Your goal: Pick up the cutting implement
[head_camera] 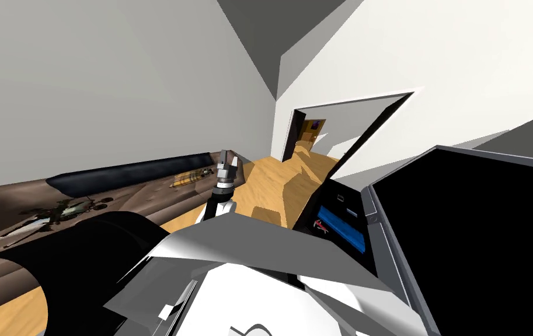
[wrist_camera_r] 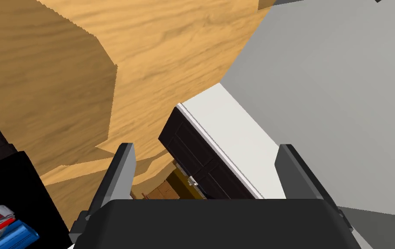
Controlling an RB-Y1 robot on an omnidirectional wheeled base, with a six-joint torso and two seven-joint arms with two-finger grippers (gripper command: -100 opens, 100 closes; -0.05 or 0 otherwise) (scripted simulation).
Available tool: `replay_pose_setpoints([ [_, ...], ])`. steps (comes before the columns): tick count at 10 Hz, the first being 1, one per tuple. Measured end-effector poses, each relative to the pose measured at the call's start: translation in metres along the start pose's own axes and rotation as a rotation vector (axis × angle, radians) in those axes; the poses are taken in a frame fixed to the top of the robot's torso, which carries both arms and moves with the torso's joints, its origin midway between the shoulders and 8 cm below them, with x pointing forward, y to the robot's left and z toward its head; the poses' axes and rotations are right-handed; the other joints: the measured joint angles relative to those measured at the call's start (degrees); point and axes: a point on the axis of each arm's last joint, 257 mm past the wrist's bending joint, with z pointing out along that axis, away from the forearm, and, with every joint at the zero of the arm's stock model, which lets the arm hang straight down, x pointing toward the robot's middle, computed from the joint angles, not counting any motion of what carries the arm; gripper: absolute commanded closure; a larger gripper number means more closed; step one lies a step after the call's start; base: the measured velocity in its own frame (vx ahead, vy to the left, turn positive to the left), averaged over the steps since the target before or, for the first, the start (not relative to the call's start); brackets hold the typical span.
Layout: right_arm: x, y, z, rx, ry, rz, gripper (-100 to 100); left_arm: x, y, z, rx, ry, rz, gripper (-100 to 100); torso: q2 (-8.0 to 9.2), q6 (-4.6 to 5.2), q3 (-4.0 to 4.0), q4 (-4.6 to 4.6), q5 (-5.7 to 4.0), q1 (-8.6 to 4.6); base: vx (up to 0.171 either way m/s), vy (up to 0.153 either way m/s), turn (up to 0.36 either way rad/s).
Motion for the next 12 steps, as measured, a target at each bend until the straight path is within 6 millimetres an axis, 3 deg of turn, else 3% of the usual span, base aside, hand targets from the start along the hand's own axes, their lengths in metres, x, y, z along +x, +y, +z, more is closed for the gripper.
replay_pose_setpoints([
  [4, 0.049, -0.056, -0.03, 0.105, 0.144, -0.094, -100, 0.0, 0.0, 0.0, 0.0, 0.0, 0.0, 0, -0.06, 0.0, -0.03, -0.01, -0.01, -0.04, 0.009, -0.04, 0.268],
  [5, 0.063, -0.073, -0.046, 0.136, 0.189, -0.117, -100, 0.0, 0.0, 0.0, 0.0, 0.0, 0.0, 0, -0.07, -0.03, -0.04, -0.01, -0.01, -0.07, 0.013, -0.043, 0.216],
  [9, 0.093, -0.113, -0.077, 0.205, 0.291, -0.188, -100, 0.0, 0.0, 0.0, 0.0, 0.0, 0.0, 0, -0.1, 0.02, -0.05, -0.01, -0.02, -0.05, 0.012, -0.04, 0.243],
  [10, 0.109, -0.132, -0.092, 0.234, 0.334, -0.21, -100, 0.0, 0.0, 0.0, 0.0, 0.0, 0.0, 0, -0.13, -0.04, -0.07, -0.02, -0.03, -0.13, 0.019, -0.058, 0.16],
  [12, 0.12, -0.157, -0.114, 0.28, 0.399, -0.249, -100, 0.0, 0.0, 0.0, 0.0, 0.0, 0.0, 0, -0.15, -0.04, -0.08, -0.02, -0.02, -0.12, 0.014, -0.057, 0.273],
])
